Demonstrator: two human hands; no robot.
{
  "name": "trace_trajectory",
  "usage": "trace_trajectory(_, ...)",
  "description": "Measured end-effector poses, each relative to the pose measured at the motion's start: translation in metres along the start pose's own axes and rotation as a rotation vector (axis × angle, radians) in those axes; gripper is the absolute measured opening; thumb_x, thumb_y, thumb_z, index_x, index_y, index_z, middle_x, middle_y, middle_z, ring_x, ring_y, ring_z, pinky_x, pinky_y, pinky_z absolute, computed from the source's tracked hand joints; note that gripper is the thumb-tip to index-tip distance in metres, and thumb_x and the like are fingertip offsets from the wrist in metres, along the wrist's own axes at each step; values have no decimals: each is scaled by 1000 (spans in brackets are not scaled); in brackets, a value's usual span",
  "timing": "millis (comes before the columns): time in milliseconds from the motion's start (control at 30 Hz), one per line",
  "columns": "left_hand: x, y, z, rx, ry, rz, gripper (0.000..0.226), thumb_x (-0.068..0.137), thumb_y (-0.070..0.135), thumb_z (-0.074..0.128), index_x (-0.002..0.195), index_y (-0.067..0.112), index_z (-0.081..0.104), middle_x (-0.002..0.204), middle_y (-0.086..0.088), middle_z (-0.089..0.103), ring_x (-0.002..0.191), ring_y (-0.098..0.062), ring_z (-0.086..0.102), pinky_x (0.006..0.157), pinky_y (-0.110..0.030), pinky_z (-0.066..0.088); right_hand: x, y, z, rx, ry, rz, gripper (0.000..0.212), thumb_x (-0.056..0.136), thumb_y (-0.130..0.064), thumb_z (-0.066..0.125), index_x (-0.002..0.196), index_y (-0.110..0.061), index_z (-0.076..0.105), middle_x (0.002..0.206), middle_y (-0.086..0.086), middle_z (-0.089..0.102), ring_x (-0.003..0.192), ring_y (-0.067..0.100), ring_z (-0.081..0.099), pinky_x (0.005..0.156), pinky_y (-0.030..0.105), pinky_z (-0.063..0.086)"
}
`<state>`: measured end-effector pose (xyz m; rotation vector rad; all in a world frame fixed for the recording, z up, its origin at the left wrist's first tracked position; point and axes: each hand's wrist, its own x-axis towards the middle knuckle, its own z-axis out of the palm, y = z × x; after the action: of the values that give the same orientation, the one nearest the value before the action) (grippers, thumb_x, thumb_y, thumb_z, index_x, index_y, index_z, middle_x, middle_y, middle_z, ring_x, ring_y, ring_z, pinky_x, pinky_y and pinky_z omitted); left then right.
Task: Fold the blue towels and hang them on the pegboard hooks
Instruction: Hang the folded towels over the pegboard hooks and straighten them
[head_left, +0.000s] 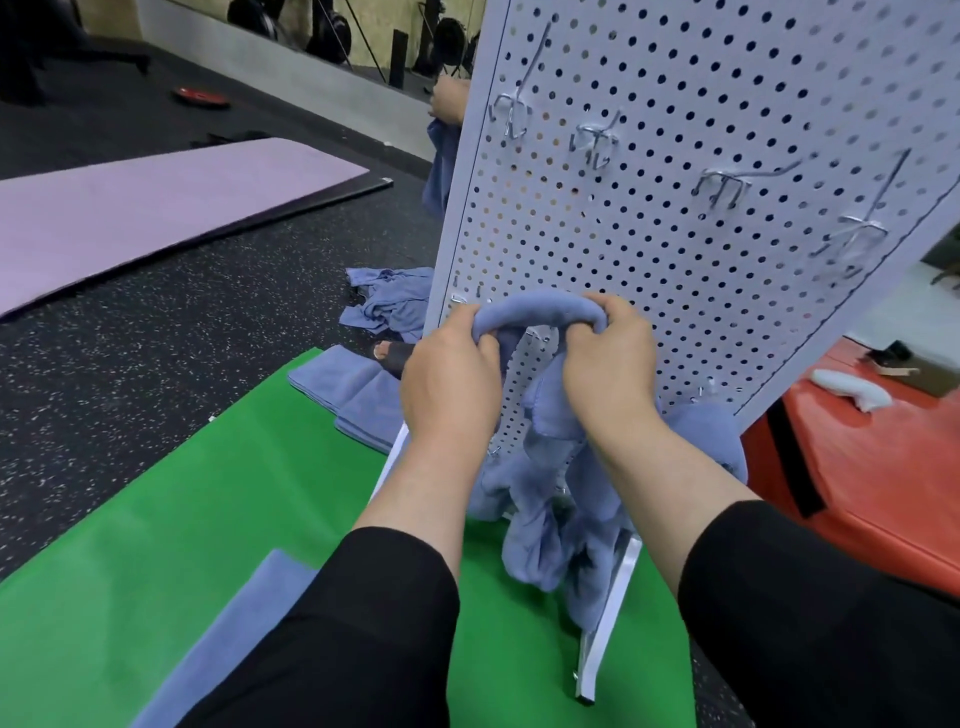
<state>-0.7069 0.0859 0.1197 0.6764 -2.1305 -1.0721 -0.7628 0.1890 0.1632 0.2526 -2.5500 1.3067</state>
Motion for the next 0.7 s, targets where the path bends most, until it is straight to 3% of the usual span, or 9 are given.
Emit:
trace_trajectory(133,15,-7,15,-14,10,-9,21,101,24,49,113,24,66,99,-9,71,89,-33,57,67,-38,42,5,5,15,7,-11,37,24,97,-10,44,109,-17,64,90,3,67,85,27,63,72,39,52)
trace_trajectory(233,21,-17,28,-17,-15,1,15,100,23,51,102,22,66,92,-9,70,83,-32,55,65,-39,42,2,9,25,-15,-57,85,33,98,-9,41,126,-20,56,83,-4,58,75,20,56,59,30,39)
trace_trajectory(300,18,-24,37,-24,-59,-14,12,98,22,52,93,18,62,86,-10,68,81,-35,54,62,-39,40,-7,14,33,-43,-127,110,38,98,-7,41,133,-22,47,90,-3,57,75,17,54,58,30,34)
trace_trajectory(400,8,-33,50,-57,-156,-37,12,95,17,52,83,19,51,82,-9,63,79,-35,52,62,-40,40,-25,26,48,-29,-164,100,58,94,-6,44,149,-20,33,132,7,58,112,25,58,88,37,48)
trace_trajectory(533,-3,-42,58,-235,-279,-84,23,89,14,54,79,34,51,68,8,55,69,-17,48,59,-29,37,-38,39,58,-25,-174,147,74,98,-13,49,160,-23,9,148,10,49,131,26,52,107,45,44)
trace_trajectory(600,-7,-50,59,-344,-324,-101,22,87,17,59,92,39,58,74,11,60,73,-10,54,66,-28,43,-40,45,61,-13,-144,133,73,97,-15,50,159,-23,12,149,11,48,134,28,50,108,47,44)
trace_trajectory(700,-13,-59,53,-418,-403,-83,46,88,28,64,130,44,56,112,16,71,106,-6,65,89,-31,53,-43,51,62,-11,-117,102,69,96,-9,51,156,-19,18,151,12,46,137,27,48,111,45,43)
